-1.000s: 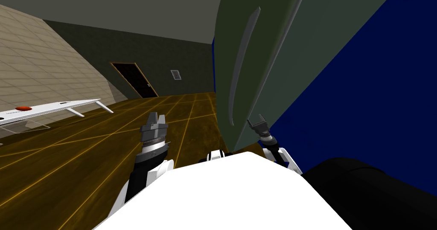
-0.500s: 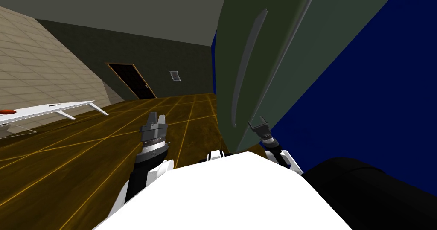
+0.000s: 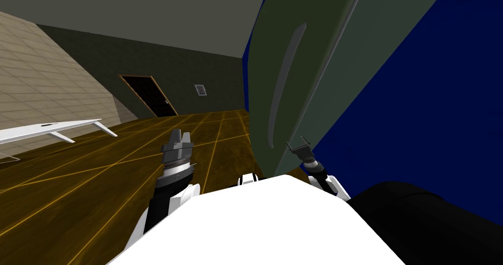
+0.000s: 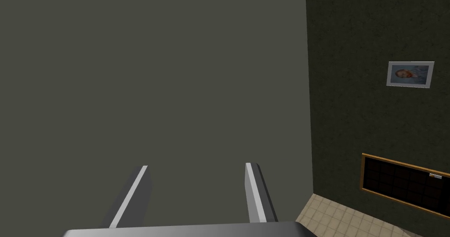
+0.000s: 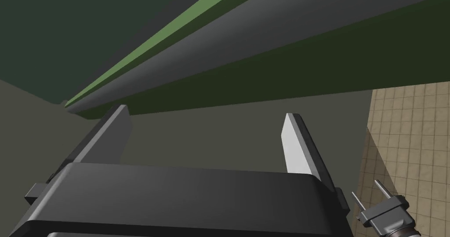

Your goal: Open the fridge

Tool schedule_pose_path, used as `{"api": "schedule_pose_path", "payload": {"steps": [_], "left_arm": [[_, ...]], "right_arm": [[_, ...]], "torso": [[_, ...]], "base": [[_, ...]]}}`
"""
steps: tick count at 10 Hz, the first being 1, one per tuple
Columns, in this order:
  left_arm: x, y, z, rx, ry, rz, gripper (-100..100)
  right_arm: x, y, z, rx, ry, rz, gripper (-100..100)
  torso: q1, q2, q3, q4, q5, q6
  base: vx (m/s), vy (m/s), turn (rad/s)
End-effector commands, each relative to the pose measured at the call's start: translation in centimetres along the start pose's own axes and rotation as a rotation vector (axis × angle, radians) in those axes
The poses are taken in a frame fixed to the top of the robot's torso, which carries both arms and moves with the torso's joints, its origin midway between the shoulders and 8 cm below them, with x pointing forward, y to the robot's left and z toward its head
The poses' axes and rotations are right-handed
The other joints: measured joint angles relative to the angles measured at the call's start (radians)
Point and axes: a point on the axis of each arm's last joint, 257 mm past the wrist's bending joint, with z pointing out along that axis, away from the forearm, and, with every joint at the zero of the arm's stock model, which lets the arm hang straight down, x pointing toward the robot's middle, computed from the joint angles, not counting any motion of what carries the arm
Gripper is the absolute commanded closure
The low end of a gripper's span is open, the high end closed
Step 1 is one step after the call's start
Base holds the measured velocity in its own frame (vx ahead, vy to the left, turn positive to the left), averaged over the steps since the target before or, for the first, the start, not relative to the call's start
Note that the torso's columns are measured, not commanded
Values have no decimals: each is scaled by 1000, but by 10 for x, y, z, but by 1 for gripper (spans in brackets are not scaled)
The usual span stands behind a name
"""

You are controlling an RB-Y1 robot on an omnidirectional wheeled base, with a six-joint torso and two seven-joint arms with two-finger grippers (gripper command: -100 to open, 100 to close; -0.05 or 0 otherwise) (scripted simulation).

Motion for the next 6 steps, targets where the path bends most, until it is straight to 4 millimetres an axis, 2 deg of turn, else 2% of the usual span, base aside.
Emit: {"api": "schedule_pose_path", "payload": {"steps": [1,6], "left_arm": [[0,0,0,0,0,0,0],[0,0,0,0,0,0,0]], "right_arm": [[13,10,-13,-21,39,-70,-100],[26,19,-37,-50,79,-205,-100]], "torso": [[-1,-4,-2,-2,-1,-1],[0,-5,-3,0,0,-4]], "base": [[50,63,-27],[50,51,-26]]}}
